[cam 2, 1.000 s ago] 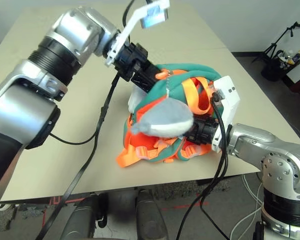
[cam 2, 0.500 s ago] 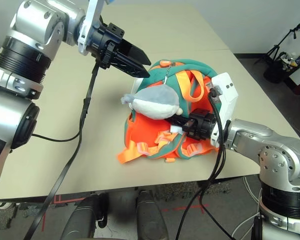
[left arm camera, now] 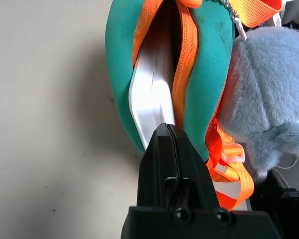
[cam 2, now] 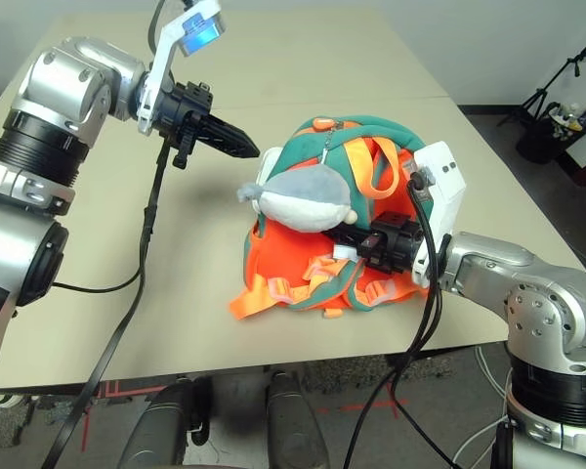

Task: Put the pencil case into the backpack and zip it.

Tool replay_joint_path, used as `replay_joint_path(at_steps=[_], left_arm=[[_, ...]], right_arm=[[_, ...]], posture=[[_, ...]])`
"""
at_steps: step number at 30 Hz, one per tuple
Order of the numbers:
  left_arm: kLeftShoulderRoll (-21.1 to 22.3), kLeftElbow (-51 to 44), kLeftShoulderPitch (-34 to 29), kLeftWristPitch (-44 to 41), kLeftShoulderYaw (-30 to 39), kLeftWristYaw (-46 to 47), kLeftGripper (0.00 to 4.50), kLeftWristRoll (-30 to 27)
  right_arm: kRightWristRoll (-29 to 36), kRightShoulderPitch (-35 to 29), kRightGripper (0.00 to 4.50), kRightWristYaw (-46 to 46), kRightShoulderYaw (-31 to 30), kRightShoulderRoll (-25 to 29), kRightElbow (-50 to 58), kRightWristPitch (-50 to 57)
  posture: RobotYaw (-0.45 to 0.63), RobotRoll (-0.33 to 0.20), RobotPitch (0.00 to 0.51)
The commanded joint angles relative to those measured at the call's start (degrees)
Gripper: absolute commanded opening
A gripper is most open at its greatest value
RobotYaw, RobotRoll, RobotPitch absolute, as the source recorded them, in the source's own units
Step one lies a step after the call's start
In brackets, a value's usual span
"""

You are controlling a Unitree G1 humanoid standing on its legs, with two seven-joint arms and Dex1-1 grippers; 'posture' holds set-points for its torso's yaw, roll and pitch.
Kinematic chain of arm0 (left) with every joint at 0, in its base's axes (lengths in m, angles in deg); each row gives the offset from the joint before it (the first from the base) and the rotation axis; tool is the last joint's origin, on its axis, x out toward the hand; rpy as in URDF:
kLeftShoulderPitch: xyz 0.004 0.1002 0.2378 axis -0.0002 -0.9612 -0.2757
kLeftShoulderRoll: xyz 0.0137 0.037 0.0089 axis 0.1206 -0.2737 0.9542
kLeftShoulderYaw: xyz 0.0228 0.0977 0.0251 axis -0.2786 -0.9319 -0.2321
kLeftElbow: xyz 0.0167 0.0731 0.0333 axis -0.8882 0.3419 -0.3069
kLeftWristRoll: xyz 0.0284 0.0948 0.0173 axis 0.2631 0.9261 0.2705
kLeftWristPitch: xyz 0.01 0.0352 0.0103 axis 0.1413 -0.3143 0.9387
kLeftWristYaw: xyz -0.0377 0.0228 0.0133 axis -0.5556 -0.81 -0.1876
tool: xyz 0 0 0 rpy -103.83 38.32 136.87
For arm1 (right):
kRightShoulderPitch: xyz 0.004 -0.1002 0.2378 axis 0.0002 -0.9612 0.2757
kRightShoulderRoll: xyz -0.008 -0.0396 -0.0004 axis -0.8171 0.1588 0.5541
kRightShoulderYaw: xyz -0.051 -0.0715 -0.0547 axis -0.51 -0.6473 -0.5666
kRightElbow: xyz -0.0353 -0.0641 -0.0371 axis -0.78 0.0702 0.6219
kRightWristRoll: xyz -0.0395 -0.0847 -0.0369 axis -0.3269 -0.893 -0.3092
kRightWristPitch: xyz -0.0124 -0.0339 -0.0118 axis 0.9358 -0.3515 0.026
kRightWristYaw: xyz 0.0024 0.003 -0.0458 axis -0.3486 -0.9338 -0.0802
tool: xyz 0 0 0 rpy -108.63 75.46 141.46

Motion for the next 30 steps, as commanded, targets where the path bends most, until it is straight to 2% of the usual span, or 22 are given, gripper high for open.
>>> replay_joint_path(at_steps=[1,14,24,27,30], left_arm=[[-0.63,-1.25,-1.6,-0.86,0.4,0.92,0.0,-0.21],[-5.69,0.7,-2.83,0.94,0.88,6.44,0.0,0.26],[-14.06,0.75,-1.05,0.44,3.2,9.41,0.0,-1.44],[-14.85,-0.99,-2.07,-0.81,2.88,8.92,0.0,-1.67],[-13.65,-3.41,-3.52,-1.59,2.87,8.42,0.0,-1.79]], right_arm=[[-0.85,-0.78,0.11,0.05,-1.95,-0.22,-0.56,0.4],[-0.29,-0.75,0.11,-0.11,-1.27,0.12,-0.1,0.8],[-0.51,-0.36,0.11,-0.42,-1.93,-0.55,-0.34,0.5],[-0.83,-0.3,0.11,-0.43,-2.16,-0.88,-0.54,0.32],[-1.13,-0.3,0.11,-0.41,-2.26,-1.19,-0.68,0.24]], posture=[[-0.01,0.0,0.17],[-0.02,0.0,0.181],[-0.02,0.0,0.18],[-0.02,0.0,0.179],[-0.01,0.0,0.179]])
